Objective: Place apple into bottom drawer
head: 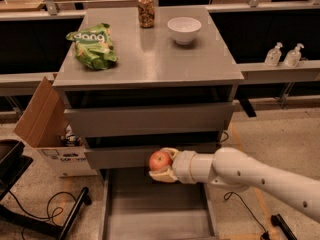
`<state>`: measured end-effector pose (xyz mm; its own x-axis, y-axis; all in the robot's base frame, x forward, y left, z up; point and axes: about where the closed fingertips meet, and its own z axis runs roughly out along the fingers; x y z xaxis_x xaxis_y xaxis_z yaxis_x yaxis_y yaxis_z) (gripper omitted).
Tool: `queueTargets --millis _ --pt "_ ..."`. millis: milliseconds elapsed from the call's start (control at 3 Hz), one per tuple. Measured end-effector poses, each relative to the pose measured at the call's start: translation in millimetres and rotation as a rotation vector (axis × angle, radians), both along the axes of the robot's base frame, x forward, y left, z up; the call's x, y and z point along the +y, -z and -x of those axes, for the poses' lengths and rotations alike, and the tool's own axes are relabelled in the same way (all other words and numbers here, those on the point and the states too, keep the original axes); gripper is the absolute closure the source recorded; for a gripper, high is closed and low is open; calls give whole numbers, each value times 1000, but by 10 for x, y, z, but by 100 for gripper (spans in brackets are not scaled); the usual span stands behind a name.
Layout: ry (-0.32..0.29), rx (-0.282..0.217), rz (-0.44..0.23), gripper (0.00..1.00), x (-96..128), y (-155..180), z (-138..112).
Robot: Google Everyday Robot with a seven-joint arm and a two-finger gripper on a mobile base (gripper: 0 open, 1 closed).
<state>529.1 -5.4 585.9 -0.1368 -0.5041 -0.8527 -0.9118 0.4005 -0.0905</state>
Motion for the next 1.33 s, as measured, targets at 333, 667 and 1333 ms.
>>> queueTargets --millis 333,667,1333 --pt "7 18 -42 100 186 702 119" --pt "25 82 -88 100 302 1385 151" --pt "26 120 -113 100 372 1567 245"
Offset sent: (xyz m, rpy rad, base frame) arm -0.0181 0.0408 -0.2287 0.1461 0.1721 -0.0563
